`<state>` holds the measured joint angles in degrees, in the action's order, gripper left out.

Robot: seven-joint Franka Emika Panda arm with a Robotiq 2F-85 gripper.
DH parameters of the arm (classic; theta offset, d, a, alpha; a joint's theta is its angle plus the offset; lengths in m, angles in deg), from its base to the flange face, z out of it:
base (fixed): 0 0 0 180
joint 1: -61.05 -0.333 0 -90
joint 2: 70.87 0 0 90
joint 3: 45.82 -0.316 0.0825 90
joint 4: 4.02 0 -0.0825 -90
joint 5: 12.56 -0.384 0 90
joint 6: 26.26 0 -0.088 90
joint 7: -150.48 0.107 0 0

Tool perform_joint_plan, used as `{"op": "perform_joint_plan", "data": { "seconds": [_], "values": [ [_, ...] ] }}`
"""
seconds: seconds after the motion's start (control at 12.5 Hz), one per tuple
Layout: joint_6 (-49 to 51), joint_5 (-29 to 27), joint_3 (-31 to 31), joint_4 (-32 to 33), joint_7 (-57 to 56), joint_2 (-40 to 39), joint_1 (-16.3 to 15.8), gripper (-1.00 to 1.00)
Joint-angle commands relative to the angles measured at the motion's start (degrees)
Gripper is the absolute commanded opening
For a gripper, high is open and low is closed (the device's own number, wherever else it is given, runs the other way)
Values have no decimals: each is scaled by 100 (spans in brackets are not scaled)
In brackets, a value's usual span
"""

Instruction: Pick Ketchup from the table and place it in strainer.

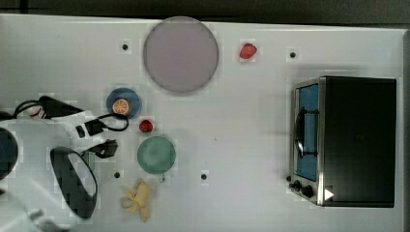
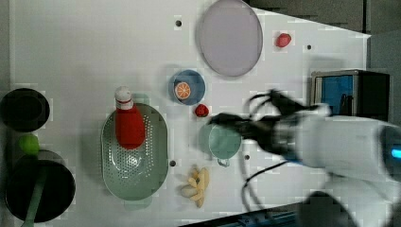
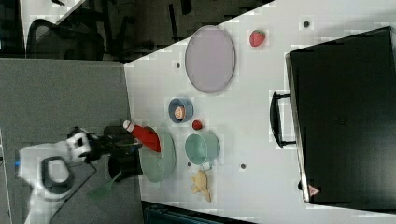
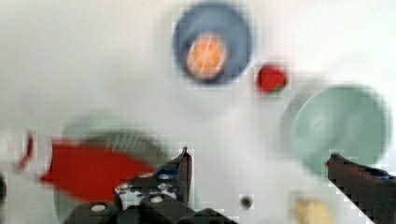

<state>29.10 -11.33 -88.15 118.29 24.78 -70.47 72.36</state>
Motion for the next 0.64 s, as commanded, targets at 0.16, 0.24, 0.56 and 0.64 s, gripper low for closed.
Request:
{"op": "perform_joint_plan", "data": {
  "seconds": [0.16,0.24,0.56,0.64],
  "values": [
    [1000,-138,952,-343,357,775,724,100],
    [1204,-207,1274,-439,357,918,753,100],
    [2032,-437,2354,-991,269,1068,756,100],
    [2214,-438,2478,-1184,269,1053,757,100]
  ]
}}
